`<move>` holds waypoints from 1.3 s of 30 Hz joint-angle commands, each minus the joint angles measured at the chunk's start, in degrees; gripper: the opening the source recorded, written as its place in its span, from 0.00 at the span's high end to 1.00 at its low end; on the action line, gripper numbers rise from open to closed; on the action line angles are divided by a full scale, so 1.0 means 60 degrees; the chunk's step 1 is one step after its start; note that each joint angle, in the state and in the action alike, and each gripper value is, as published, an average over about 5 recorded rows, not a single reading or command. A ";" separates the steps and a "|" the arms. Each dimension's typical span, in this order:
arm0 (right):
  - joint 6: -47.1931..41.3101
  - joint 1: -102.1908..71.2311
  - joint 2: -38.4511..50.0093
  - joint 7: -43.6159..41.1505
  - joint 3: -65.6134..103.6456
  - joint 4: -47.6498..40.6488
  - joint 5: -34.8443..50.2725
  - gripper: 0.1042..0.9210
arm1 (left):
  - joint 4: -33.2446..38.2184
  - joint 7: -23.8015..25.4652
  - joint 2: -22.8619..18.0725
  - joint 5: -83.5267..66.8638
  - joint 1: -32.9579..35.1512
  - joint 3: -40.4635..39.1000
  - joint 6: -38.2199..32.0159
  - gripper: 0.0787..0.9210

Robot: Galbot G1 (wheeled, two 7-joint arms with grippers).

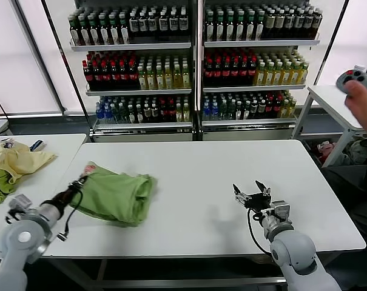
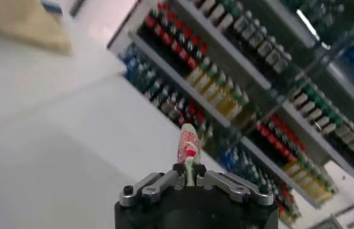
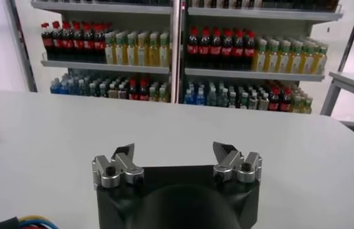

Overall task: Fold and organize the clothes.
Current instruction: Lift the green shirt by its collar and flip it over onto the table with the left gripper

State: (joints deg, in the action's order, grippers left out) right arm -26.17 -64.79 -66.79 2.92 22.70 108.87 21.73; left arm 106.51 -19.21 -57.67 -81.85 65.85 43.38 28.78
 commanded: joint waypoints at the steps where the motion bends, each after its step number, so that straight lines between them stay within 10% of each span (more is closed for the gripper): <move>1: -0.0003 0.0027 -0.0022 -0.0006 -0.0036 -0.0002 -0.0017 0.12 | 0.1576 -0.0400 0.0672 0.0439 -0.0189 0.0281 -0.0366 0.93; 10: -0.0010 -0.0023 -0.0067 -0.0010 0.0018 0.0015 -0.0073 0.12 | 0.1591 -0.0691 -0.2576 0.5296 -0.1031 -0.4698 -0.1169 0.93; 21: 0.0008 -0.0063 -0.0079 -0.0033 0.0225 -0.0033 -0.0072 0.12 | -0.1063 -0.1094 -0.4808 0.7882 -0.2406 -0.7622 -0.1368 0.93; 29: 0.0036 -0.0050 -0.0021 -0.0079 0.0308 -0.0050 -0.0061 0.12 | -0.1903 -0.0669 -0.5005 0.9229 -0.2891 -0.8166 -0.1609 0.90; 39: 0.0066 0.0129 -0.0045 -0.0031 0.0039 -0.0054 -0.0021 0.12 | -0.0961 -0.0029 -0.4287 0.9585 -0.2445 -0.8003 -0.2520 0.58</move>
State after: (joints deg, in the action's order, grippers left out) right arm -25.87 -64.44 -66.97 2.42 23.84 108.54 21.42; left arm 99.91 -22.02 -83.24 -31.72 51.65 -0.94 17.98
